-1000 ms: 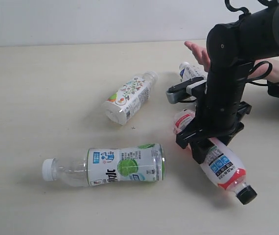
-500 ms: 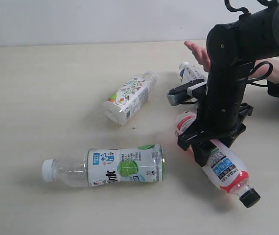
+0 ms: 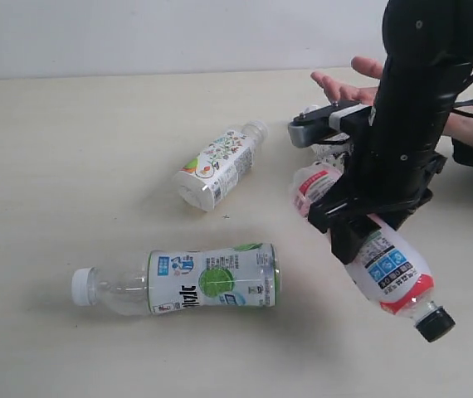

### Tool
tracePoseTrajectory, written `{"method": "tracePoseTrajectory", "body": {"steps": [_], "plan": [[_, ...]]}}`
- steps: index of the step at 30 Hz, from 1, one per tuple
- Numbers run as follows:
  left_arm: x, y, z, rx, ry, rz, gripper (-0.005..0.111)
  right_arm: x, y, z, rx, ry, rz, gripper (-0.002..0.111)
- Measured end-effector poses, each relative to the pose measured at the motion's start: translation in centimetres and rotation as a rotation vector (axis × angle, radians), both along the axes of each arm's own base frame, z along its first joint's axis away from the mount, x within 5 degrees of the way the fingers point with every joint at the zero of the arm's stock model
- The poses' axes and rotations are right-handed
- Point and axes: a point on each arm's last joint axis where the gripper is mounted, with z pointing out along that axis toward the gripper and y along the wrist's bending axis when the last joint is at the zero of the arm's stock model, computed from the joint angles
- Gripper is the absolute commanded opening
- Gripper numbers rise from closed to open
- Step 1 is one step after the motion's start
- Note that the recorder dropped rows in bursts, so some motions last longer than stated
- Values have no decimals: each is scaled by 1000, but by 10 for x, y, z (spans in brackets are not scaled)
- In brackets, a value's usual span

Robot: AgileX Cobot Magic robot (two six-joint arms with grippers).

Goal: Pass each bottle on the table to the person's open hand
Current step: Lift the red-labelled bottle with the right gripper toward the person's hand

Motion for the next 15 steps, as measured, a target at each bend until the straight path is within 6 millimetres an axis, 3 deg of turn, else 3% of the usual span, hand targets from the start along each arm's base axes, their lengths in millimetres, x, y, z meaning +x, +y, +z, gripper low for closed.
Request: {"method": "tracePoseTrajectory", "body": {"steps": [7, 15], "plan": [[0, 0, 0, 0, 0, 0, 2, -14, -6, 48, 64, -116, 19, 0], [0, 0, 0, 0, 0, 0, 2, 18, -6, 128, 99, -376, -1, 0]]}}
